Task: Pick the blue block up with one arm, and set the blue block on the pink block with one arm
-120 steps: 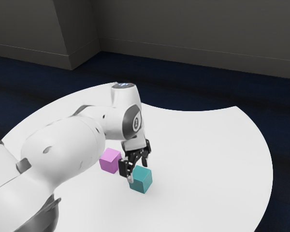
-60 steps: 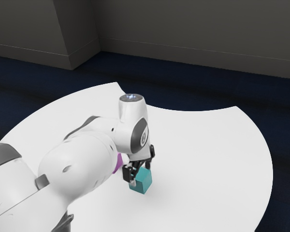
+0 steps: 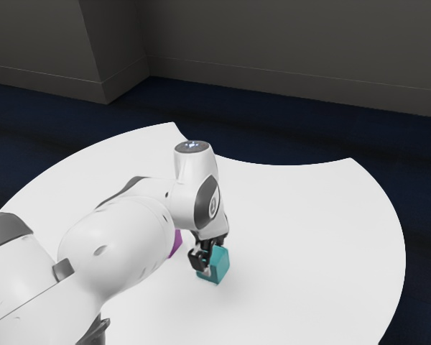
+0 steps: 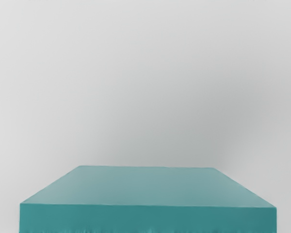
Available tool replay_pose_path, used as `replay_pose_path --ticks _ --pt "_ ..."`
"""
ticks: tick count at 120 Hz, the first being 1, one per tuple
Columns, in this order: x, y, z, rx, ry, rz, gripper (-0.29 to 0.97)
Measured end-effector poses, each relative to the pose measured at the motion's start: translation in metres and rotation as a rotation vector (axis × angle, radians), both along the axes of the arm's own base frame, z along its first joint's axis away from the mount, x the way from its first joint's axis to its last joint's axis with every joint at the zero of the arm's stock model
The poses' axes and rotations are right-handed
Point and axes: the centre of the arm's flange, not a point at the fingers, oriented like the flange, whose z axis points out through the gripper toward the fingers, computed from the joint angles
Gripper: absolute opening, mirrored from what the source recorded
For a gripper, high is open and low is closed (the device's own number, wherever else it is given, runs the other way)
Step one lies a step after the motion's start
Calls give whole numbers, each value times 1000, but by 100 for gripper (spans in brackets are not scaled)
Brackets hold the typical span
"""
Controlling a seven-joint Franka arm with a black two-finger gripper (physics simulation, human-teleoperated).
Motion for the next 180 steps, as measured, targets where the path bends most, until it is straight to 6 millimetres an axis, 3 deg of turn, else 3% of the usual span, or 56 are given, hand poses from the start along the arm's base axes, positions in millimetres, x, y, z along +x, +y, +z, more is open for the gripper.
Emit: replay_pose_path --ticks 36,52,58,75,84,96,111,144,180 --pt "-1 -3 2 -8 5 39 36" --pt "0 0 20 -20 -7 54 34" --pt "3 10 36 -25 -26 69 34" --pt "10 64 84 -22 -73 103 34" --pt "8 92 98 -22 -73 106 35" --pt "7 123 99 -25 -57 89 35" --pt "5 146 97 -26 -42 34 35" --pt "6 175 97 -35 -42 -100 35" --pt "16 171 99 -52 -69 -170 37"
